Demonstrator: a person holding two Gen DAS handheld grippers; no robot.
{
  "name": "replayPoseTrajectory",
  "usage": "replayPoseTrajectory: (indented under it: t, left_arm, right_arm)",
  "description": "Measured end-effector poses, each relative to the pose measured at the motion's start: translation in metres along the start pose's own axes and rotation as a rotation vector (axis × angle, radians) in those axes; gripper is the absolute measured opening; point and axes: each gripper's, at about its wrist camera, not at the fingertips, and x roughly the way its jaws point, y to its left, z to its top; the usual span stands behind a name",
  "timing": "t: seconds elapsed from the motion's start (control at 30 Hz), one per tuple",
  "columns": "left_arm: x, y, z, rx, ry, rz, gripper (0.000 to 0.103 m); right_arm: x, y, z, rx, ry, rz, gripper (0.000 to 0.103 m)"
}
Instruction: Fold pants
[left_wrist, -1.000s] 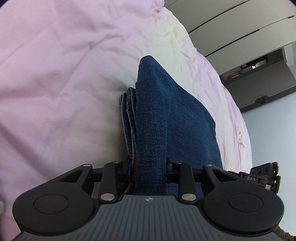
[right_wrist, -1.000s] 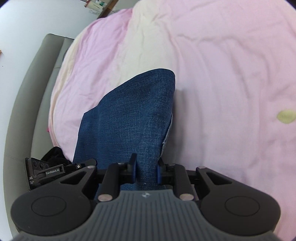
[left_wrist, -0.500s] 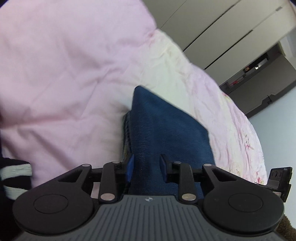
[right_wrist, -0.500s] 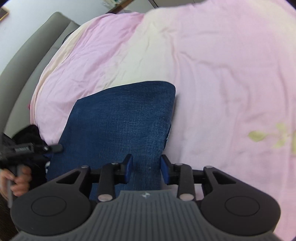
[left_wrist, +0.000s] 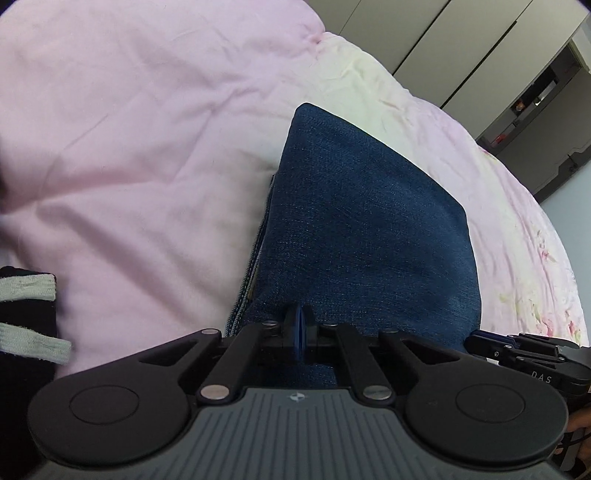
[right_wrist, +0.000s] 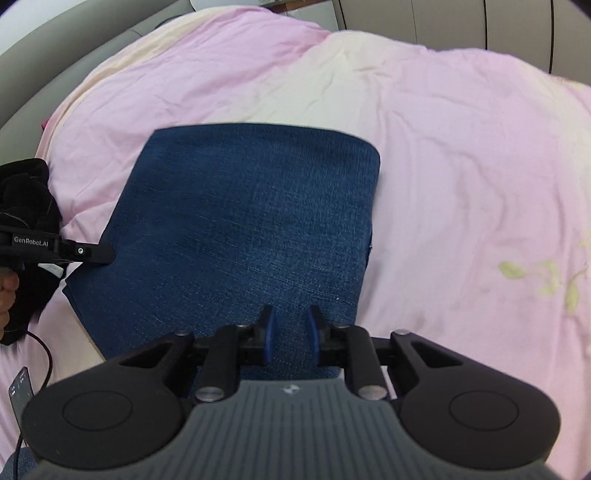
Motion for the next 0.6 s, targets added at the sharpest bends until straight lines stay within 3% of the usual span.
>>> replayPoseTrajectory:
  t: [0.17, 0.27, 0.43, 0.57, 0.6]
  left_arm:
    - [-0.031, -0.018, 0.009, 0.044, -0.003, 0.041, 0.007]
    - [-0.072, -0.032, 0.014, 0.089, -0.054, 0.044, 0.01]
    - [-0.151, -0.069, 0.01, 0.196, -0.176, 0.098, 0.016]
    - [-0.21, -0.102, -0.005, 0.284, -0.301, 0.144, 0.031]
    - [-0.223, -0.11, -0.01, 0.303, -0.329, 0.158, 0.037]
  right_arm:
    - [-0.009, 0.008, 0.012, -0.023, 0.033, -0.022, 0.017]
    - [-0.037, 0.017, 0.019, -0.035, -0.013, -0.004, 0.019]
    - [-0.108, 0.038, 0.026, -0.082, -0.147, 0.004, 0.037]
    - [-0.173, 0.064, 0.025, -0.14, -0.264, -0.007, 0.064]
    - [-0.188, 0.07, 0.023, -0.15, -0.292, -0.005, 0.066]
